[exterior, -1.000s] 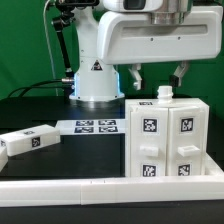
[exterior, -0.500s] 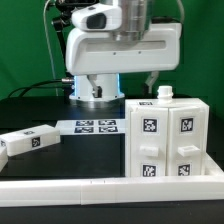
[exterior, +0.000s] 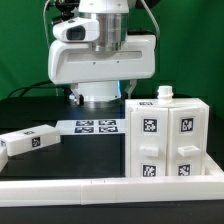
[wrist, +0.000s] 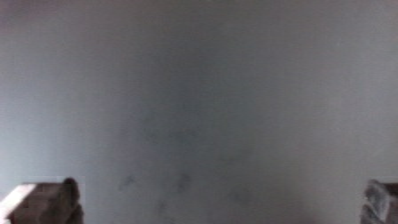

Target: Assemble cabinet

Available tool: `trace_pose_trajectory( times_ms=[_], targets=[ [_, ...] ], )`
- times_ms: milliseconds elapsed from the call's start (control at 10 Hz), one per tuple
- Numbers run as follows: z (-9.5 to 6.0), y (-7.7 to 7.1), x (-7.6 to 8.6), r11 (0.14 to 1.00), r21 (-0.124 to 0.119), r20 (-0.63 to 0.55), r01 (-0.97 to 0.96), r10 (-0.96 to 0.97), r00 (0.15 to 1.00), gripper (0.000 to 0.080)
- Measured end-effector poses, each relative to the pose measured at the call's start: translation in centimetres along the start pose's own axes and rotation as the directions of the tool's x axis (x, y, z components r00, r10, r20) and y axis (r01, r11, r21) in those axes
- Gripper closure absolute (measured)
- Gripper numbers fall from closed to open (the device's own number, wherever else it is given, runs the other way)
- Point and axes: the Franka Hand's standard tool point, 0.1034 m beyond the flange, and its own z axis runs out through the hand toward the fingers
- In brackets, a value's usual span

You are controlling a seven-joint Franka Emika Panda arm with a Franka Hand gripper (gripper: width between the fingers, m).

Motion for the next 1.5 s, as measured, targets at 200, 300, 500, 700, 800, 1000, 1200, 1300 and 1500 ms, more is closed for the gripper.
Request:
trace_pose_trajectory(
  times_ms=[200, 300, 500, 700, 800, 1000, 1200, 1300, 1500],
  targets=[
    [0.1, 0.2, -0.1, 1.0, 0.0, 0.001, -0.003, 0.003, 1.0, 0.0003],
    [0.6, 1.5, -1.2, 0.999, -0.003, -0.015, -0.053, 0.053, 0.998, 0.0003],
    [1.6, 4.3, -3.7, 0.989, -0.007, -0.016, -0.147, 0.147, 0.989, 0.0003],
    [2.3, 7.4, -5.2, 0.987, 0.006, -0.017, -0.161, 0.161, 0.987, 0.0003],
    [2.7, 9.7, -6.4, 0.99, 0.012, -0.013, -0.139, 0.139, 0.99, 0.0003],
    [2.9, 10.1, -6.5, 0.989, 0.012, -0.009, -0.147, 0.147, 0.989, 0.0003],
    [3.0, 10.0, -6.5, 0.99, 0.012, -0.008, -0.143, 0.144, 0.99, 0.0003],
    [3.0, 10.0, -6.5, 0.985, 0.013, -0.007, -0.172, 0.172, 0.985, 0.0003],
    [3.1, 9.8, -6.4, 0.95, 0.021, -0.006, -0.31, 0.31, 0.951, 0.0003]
  ],
)
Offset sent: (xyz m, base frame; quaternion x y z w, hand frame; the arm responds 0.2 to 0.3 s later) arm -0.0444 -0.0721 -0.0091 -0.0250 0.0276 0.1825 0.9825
